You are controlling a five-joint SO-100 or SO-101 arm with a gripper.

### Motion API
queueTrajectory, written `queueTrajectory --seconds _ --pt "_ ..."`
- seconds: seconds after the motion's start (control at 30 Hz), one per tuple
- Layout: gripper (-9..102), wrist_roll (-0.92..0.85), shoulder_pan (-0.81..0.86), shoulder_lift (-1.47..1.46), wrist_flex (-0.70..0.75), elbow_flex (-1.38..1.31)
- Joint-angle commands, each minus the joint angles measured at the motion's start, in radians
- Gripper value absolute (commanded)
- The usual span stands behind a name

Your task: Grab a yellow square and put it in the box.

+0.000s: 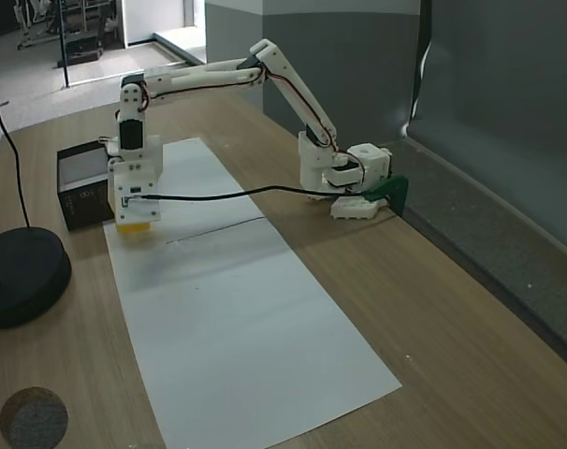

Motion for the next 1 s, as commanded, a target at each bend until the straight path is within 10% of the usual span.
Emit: queueTrajectory --seconds 0.0,0.97 --pt "8 0.009 0.064 0.169 0.040 -0.224" --pt "21 0.009 0.258 -0.163 -0.183 -0.520"
